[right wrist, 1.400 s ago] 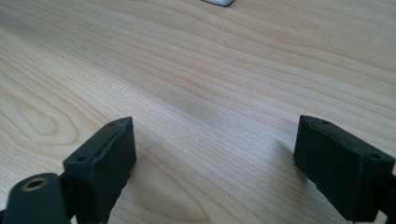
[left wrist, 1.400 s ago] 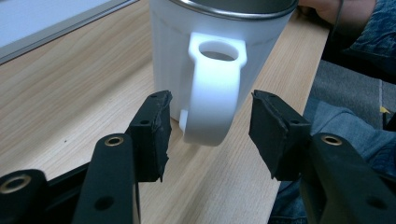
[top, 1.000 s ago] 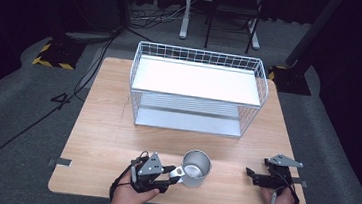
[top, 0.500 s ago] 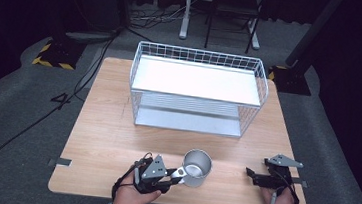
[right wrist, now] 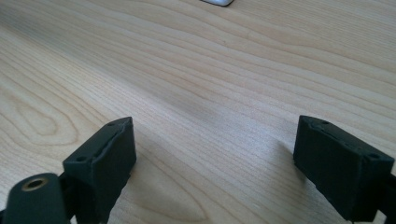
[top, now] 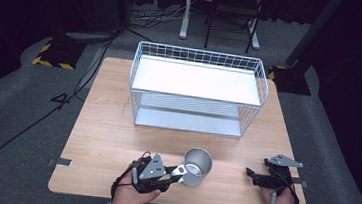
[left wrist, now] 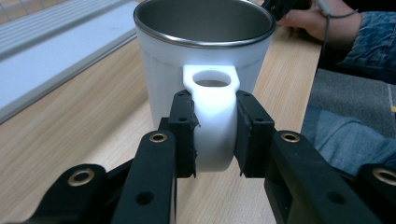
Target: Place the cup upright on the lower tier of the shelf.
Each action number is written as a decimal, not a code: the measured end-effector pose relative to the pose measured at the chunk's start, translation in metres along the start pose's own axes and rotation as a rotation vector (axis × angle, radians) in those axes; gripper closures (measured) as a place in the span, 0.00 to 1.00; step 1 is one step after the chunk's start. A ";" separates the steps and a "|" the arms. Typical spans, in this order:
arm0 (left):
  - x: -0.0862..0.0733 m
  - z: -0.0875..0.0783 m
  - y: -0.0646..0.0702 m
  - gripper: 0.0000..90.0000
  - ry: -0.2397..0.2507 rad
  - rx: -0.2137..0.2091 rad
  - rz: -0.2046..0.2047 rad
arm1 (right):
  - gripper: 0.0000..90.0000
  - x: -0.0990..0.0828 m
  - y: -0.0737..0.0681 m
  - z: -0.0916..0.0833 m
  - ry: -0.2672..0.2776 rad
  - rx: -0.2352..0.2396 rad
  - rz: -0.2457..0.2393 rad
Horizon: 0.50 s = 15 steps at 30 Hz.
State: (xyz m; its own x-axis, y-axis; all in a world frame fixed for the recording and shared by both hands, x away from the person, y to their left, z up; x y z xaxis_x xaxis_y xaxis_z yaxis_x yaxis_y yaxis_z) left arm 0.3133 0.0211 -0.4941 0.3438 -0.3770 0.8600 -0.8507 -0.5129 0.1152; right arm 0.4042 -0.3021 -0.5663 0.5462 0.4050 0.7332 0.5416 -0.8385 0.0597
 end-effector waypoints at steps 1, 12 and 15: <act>0.001 -0.001 0.000 0.80 0.003 0.000 -0.001 | 0.14 0.000 0.000 0.000 0.000 0.000 0.000; 0.018 -0.012 -0.016 0.79 0.036 0.033 -0.017 | 0.15 0.000 0.000 0.000 0.000 -0.005 0.002; 0.022 -0.014 -0.022 0.79 0.045 0.049 -0.021 | 0.15 0.000 0.000 0.000 -0.001 -0.007 0.003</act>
State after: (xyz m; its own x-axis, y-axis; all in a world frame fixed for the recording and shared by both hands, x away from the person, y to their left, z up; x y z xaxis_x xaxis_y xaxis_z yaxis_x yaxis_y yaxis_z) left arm 0.3343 0.0349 -0.4704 0.3423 -0.3309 0.8794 -0.8225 -0.5581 0.1101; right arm 0.4043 -0.3024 -0.5663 0.5484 0.4024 0.7330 0.5354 -0.8423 0.0619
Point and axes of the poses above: each handheld gripper's, and its own axes: z roughly forward along the jaws, x roughly out of its top, y roughly to its right, the point moved 9 cm from there along z, roughly forward along the jaws, and after that the axes turned 4 degrees about -z, right-handed, at the moved point
